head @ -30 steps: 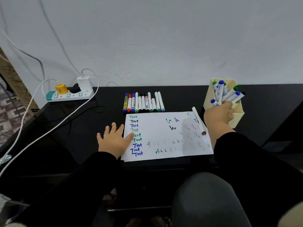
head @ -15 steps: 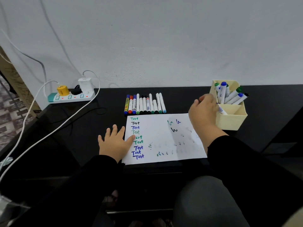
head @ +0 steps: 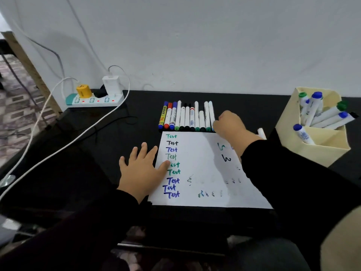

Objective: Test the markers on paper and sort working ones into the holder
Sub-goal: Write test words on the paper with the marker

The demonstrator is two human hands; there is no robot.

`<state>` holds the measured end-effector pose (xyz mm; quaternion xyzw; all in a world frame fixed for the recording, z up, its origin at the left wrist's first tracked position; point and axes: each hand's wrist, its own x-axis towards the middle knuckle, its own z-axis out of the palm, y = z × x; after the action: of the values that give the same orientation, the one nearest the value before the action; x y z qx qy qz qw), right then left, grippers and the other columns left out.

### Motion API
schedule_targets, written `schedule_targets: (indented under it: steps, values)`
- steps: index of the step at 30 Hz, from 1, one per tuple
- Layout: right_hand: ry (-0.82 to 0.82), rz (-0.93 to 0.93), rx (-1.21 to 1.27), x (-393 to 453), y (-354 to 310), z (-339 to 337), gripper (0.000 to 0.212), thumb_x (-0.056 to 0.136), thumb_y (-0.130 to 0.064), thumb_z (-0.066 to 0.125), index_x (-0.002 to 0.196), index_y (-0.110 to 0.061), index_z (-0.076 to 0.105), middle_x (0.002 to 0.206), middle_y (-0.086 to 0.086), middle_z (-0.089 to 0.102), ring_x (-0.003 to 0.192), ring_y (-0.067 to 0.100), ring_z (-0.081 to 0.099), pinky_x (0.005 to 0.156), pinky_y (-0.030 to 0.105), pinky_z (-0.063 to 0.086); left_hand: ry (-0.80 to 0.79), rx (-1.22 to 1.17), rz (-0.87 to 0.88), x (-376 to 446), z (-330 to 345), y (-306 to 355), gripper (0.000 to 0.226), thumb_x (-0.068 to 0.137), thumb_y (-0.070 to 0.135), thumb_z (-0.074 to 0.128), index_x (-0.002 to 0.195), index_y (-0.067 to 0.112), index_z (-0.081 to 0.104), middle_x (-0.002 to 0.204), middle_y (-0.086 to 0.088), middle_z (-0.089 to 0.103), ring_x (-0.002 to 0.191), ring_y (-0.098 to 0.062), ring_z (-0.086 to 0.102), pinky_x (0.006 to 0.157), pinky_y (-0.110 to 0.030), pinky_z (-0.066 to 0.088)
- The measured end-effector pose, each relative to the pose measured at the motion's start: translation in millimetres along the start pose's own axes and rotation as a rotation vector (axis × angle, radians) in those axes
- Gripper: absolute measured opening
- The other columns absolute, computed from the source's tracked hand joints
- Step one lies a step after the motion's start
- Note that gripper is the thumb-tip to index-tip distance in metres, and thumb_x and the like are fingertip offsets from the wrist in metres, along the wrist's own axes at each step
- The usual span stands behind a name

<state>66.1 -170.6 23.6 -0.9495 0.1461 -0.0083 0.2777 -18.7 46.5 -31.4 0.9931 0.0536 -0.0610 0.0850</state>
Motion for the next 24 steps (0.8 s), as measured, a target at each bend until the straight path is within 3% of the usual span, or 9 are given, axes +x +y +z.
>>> schedule_targets:
  steps: [2, 5, 9, 13, 19, 21, 24]
  values:
    - [-0.067, 0.031, -0.03, 9.8, -3.5, 4.9, 0.024, 0.092, -0.009, 0.046, 0.068, -0.008, 0.044, 0.072, 0.005, 0.047, 0.068, 0.023, 0.048, 0.051, 0.026, 0.035, -0.006, 0.007, -0.005, 0.9, 1.0, 0.2, 0.07, 0.088, 0.069, 0.024, 0.148, 0.035, 0.01, 0.158, 0.005, -0.002, 0.145, -0.019, -0.003, 0.114, -0.05, -0.003]
    - [-0.099, 0.049, 0.029, 20.1, -5.4, 9.2, 0.031, 0.091, -0.012, 0.049, 0.062, -0.015, 0.037, 0.068, 0.002, 0.04, 0.057, 0.015, 0.037, 0.05, 0.022, 0.032, -0.01, 0.007, -0.003, 1.6, 1.2, -0.8, 0.071, 0.088, 0.069, 0.024, 0.148, 0.035, 0.01, 0.158, 0.006, -0.002, 0.145, -0.019, -0.004, 0.114, -0.05, -0.003]
    - [-0.07, 0.091, 0.035, 21.8, -11.5, 9.0, 0.027, 0.09, -0.009, 0.047, 0.063, -0.009, 0.041, 0.068, 0.005, 0.044, 0.064, 0.021, 0.046, 0.049, 0.024, 0.03, -0.017, -0.009, 0.0, 0.3, 0.1, -1.4, 0.07, 0.088, 0.069, 0.023, 0.148, 0.035, 0.01, 0.158, 0.006, -0.003, 0.145, -0.018, -0.005, 0.114, -0.05, -0.004]
    - [-0.029, 0.141, 0.199, 18.0, -10.3, 4.2, 0.027, 0.088, -0.014, 0.052, 0.064, -0.009, 0.042, 0.062, 0.003, 0.042, 0.052, 0.016, 0.039, 0.047, 0.025, 0.032, -0.018, -0.011, -0.004, 0.5, -0.4, -0.9, 0.07, 0.088, 0.069, 0.023, 0.148, 0.035, 0.01, 0.158, 0.006, -0.003, 0.145, -0.018, -0.004, 0.114, -0.05, -0.004]
    - [0.04, 0.235, 0.427, -9.0, -10.0, -22.3, 0.027, 0.089, -0.02, 0.05, 0.065, -0.01, 0.041, 0.063, 0.003, 0.041, 0.054, 0.015, 0.038, 0.055, 0.027, 0.034, -0.023, -0.043, 0.006, -1.2, -1.6, -3.1, 0.07, 0.089, 0.068, 0.024, 0.148, 0.034, 0.01, 0.158, 0.004, -0.001, 0.145, -0.02, -0.003, 0.113, -0.051, -0.003]
    - [0.043, 0.265, 0.477, -23.8, -8.4, -31.8, 0.025, 0.089, -0.022, 0.048, 0.068, -0.01, 0.044, 0.065, 0.003, 0.039, 0.056, 0.016, 0.036, 0.06, 0.028, 0.035, -0.015, -0.105, 0.008, -2.9, -3.4, -3.2, 0.07, 0.09, 0.065, 0.028, 0.149, 0.033, 0.007, 0.158, 0.003, 0.001, 0.145, -0.02, -0.002, 0.114, -0.05, -0.003]
    - [0.021, 0.229, 0.493, -50.0, -5.7, -42.5, 0.021, 0.085, -0.022, 0.045, 0.072, -0.008, 0.054, 0.063, 0.002, 0.04, 0.053, 0.017, 0.033, 0.053, 0.025, 0.03, 0.038, -0.28, -0.003, -7.4, -10.4, -3.6, 0.07, 0.093, 0.054, 0.039, 0.15, 0.029, 0.006, 0.158, 0.0, 0.002, 0.145, -0.02, 0.0, 0.115, -0.049, 0.0]
